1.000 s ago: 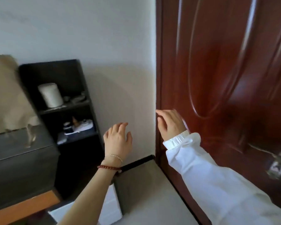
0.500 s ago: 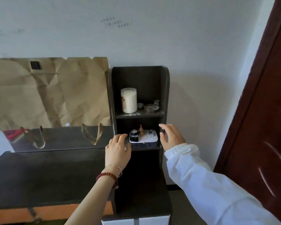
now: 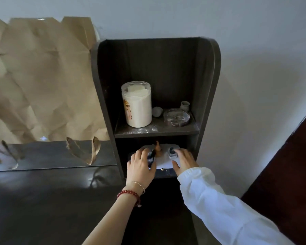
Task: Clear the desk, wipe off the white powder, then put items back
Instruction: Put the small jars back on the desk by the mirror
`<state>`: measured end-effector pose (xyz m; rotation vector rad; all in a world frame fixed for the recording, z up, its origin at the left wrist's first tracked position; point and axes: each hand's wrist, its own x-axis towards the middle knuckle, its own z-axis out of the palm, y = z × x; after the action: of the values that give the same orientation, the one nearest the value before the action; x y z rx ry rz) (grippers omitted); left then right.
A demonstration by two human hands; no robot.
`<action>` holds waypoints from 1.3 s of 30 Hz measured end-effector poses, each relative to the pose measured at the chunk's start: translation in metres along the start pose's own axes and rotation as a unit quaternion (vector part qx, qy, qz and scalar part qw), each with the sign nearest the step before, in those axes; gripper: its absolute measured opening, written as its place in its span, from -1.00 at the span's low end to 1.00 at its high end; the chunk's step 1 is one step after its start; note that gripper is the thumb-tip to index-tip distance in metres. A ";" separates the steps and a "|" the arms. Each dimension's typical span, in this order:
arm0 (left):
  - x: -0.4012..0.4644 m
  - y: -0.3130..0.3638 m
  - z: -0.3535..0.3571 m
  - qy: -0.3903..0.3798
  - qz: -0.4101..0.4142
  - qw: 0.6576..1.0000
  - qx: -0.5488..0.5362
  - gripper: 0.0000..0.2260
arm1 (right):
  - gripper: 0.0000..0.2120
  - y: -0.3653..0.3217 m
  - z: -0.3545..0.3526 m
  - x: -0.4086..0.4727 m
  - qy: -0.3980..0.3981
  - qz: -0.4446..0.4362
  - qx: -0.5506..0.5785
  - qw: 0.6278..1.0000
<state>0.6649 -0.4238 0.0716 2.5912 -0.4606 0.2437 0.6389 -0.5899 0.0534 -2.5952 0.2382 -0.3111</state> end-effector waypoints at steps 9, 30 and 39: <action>0.085 0.007 0.037 -0.090 -0.046 0.988 0.115 -0.72 | -0.55 0.007 0.035 0.061 -0.061 0.076 -0.086 0.992; -0.044 -0.124 0.006 0.101 0.062 0.988 -0.101 -0.72 | -0.64 -0.070 0.065 -0.048 0.097 -0.107 0.077 0.987; -0.007 -0.277 -0.015 -0.012 -0.105 0.989 -0.105 -0.71 | -0.56 -0.192 0.211 -0.009 -0.020 -0.042 0.035 0.998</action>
<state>0.7583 -0.1871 -0.0387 2.4138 -0.2051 0.0865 0.7069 -0.3251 -0.0283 -2.5425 0.1032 -0.2921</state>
